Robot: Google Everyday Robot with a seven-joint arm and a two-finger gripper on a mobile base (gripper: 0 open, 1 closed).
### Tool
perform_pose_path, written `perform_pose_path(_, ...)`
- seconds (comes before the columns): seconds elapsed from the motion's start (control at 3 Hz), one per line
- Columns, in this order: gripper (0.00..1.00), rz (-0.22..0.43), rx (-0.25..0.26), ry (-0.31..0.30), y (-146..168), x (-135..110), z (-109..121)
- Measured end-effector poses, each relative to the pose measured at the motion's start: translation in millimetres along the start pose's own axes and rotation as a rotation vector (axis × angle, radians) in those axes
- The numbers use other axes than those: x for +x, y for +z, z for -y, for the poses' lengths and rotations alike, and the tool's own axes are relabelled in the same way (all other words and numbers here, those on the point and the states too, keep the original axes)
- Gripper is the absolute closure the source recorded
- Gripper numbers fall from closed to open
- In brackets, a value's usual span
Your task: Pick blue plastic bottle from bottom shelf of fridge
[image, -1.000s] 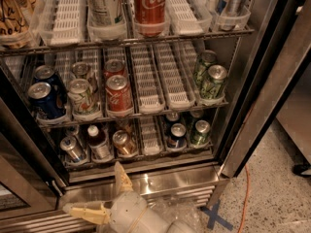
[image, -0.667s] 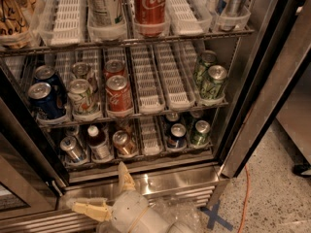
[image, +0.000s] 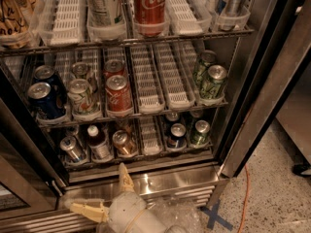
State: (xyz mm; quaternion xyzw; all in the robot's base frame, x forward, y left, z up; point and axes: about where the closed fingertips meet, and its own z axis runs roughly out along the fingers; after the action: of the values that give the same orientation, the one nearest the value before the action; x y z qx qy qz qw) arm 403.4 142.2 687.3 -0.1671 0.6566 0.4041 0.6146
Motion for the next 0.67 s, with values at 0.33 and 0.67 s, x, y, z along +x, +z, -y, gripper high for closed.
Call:
perform_pose_path(0.33, 0.0, -0.081, 0.057, -0.113, 10.8, 33.9, -16.6)
perform_pose_path(0.67, 0.0, -0.104, 0.133, -0.164, 11.8, 40.1, -1.8)
